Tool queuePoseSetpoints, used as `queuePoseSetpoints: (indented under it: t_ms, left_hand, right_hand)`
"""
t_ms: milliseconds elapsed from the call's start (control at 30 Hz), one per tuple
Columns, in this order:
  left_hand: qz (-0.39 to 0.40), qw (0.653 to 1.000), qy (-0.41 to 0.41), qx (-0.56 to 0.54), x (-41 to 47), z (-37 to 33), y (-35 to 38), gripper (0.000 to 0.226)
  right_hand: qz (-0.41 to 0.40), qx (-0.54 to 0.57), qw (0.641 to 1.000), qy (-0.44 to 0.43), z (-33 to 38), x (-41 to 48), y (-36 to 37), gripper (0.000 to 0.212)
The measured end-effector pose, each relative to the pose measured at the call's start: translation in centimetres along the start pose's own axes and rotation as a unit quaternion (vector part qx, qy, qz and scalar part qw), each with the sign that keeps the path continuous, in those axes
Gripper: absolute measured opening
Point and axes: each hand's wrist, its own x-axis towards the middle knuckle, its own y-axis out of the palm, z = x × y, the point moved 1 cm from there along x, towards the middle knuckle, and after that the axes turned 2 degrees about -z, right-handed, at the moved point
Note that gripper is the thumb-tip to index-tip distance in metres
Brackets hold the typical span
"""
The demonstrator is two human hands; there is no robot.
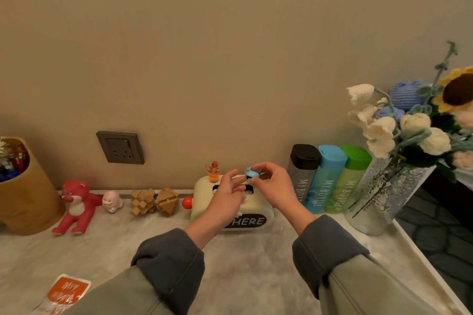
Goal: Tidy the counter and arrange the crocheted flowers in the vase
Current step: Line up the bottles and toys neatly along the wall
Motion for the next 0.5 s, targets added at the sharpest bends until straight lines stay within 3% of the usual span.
queuePoseSetpoints:
  t_ms: [300, 500]
  left_hand:
    - [0.009, 0.999, -0.035, -0.030, 1.1, 0.1, 0.6, 0.069]
    - [0.008, 0.997, -0.050, -0.058, 1.0, -0.1, 0.8, 0.072]
  right_hand:
    - [0.019, -0.030, 0.999, -0.010, -1.4, 1.2, 0.7, 0.024]
    - [0.009, -0.012, 1.000, -0.007, -1.3, 1.1, 1.0, 0.042]
